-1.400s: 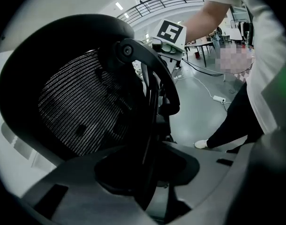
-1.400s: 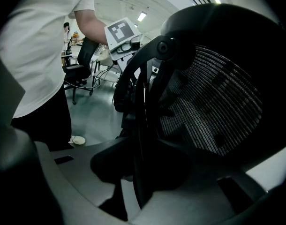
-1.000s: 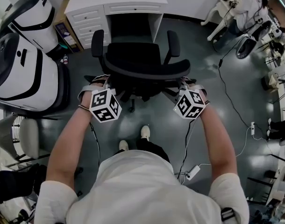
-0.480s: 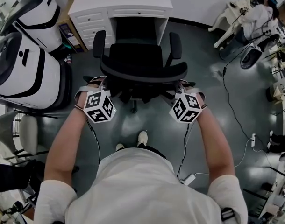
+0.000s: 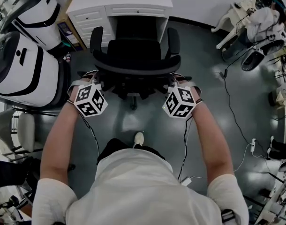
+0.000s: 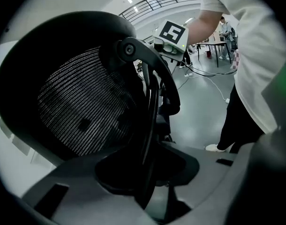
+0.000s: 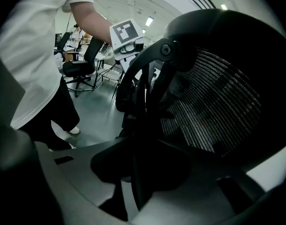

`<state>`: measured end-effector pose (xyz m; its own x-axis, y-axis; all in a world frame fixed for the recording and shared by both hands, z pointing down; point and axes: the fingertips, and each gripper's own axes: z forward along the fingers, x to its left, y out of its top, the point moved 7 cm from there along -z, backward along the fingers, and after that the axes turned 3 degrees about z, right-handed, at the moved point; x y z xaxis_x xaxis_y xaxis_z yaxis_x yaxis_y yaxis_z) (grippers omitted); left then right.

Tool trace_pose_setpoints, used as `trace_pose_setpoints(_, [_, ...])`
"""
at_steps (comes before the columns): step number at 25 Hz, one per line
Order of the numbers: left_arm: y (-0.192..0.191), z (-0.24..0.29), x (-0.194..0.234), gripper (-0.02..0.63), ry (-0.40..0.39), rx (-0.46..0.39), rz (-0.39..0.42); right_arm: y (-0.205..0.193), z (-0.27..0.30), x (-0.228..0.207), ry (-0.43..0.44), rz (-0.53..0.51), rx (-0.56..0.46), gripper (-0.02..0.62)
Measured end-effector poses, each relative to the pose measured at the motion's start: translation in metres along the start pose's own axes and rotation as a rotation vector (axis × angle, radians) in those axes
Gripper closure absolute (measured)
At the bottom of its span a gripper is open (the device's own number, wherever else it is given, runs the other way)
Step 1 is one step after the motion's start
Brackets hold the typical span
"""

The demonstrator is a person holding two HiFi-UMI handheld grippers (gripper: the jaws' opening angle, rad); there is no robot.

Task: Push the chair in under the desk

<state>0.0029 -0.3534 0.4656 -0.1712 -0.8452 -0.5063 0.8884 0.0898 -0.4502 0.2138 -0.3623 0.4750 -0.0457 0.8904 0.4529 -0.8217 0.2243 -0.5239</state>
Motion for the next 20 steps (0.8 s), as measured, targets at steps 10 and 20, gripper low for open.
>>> trace_pose_setpoints(10, [-0.001,0.019,0.027,0.462,0.006,0.003,-0.012,-0.009,0.013,-0.03,0.001,-0.011,-0.004,0.479])
trace_pose_setpoints(20, [-0.004,0.036,0.055,0.462,0.011,-0.002,-0.007,-0.016,0.026,-0.061,0.009,-0.005,0.002,0.479])
